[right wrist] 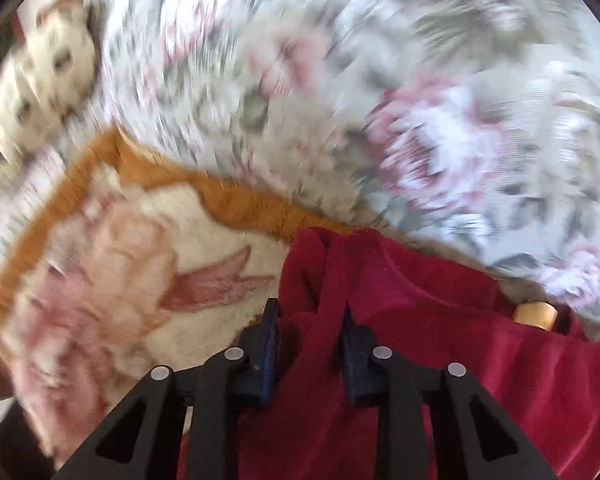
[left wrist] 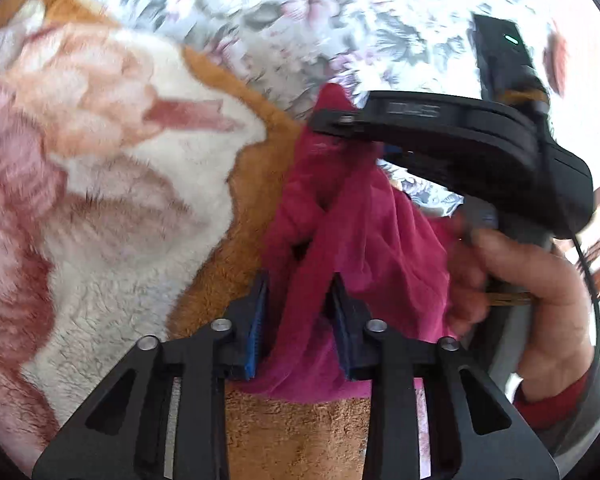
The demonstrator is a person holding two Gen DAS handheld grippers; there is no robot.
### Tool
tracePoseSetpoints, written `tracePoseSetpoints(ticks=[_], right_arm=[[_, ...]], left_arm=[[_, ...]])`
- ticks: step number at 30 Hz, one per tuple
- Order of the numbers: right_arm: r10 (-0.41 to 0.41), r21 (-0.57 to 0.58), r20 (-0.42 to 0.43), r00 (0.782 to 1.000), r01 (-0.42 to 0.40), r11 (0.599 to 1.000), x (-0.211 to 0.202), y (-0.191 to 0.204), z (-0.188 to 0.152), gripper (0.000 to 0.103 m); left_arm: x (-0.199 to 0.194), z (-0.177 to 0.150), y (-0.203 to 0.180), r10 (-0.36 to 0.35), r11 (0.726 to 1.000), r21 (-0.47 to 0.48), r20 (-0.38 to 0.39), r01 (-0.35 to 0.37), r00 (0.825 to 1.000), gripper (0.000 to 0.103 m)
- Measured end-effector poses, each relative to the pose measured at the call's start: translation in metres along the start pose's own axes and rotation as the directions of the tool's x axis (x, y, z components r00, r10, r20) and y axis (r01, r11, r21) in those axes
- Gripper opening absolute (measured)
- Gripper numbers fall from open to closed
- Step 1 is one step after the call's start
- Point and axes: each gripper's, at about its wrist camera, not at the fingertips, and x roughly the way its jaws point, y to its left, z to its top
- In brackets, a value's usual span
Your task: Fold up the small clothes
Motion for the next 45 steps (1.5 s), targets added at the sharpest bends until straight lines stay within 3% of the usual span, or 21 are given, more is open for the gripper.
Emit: tracePoseSetpoints(ticks=[4, 6, 10, 19, 26, 30, 34, 36, 39, 43, 45], right_arm=[[0.068, 0.066, 0.106, 0.992, -0.075, 0.995, -0.053, -0.030, -0.008, 0.023], [0.081, 0.090, 0.143, 0.986, -0.095, 0.991, -0.080, -0.048, -0.014, 0.023], [0.098, 0.135, 0.193, 0.976, -0.125, 0.983, -0.121, -0.078, -0.026, 0.022], [0.037, 0.223, 0.260, 0.965, -0.098, 0.970, -0.177, -0.159, -0.061, 0.022], [-0.067, 0.309, 0.231, 0.971, -0.008, 0.951, -0.176, -0.227, -0.081, 0.022], [-0.123, 0.316, 0.151, 0.981, 0.070, 0.946, -0.140, -0.250, -0.084, 0.021], [-0.105, 0.340, 0.097, 0.990, 0.067, 0.938, -0.113, -0.261, -0.089, 0.025], [-0.091, 0.389, 0.137, 0.986, 0.031, 0.921, -0.127, -0.269, -0.095, 0.038], [-0.061, 0.431, 0.189, 0.980, -0.027, 0.902, -0.162, -0.274, -0.112, 0.044], [0.009, 0.426, 0.254, 0.967, -0.121, 0.897, -0.209, -0.259, -0.148, 0.050], [0.041, 0.426, 0.258, 0.965, -0.152, 0.892, -0.219, -0.247, -0.166, 0.050]], left_arm=[[-0.018, 0.002, -0.032, -0.060, 0.995, 0.087, 0.045, 0.056, 0.997, 0.023], [-0.025, 0.000, -0.049, -0.101, 0.989, 0.109, 0.043, 0.096, 0.994, 0.023], [-0.023, -0.007, -0.095, -0.113, 0.969, 0.224, 0.005, 0.109, 0.994, 0.021], [0.020, -0.032, -0.195, -0.139, 0.905, 0.388, -0.120, 0.176, 0.983, 0.021], [0.085, -0.052, -0.249, -0.111, 0.865, 0.457, -0.224, 0.205, 0.968, 0.021], [0.120, -0.052, -0.255, -0.066, 0.873, 0.449, -0.274, 0.188, 0.960, 0.021], [0.110, -0.045, -0.251, -0.083, 0.882, 0.420, -0.311, 0.215, 0.947, 0.022], [0.089, -0.042, -0.248, -0.079, 0.864, 0.454, -0.305, 0.218, 0.949, 0.036], [0.051, -0.043, -0.236, -0.086, 0.838, 0.503, -0.264, 0.213, 0.961, 0.065], [0.023, -0.046, -0.206, -0.013, 0.834, 0.542, -0.167, 0.103, 0.986, 0.066], [0.027, -0.043, -0.187, 0.030, 0.856, 0.515, -0.153, 0.053, 0.988, 0.066]])
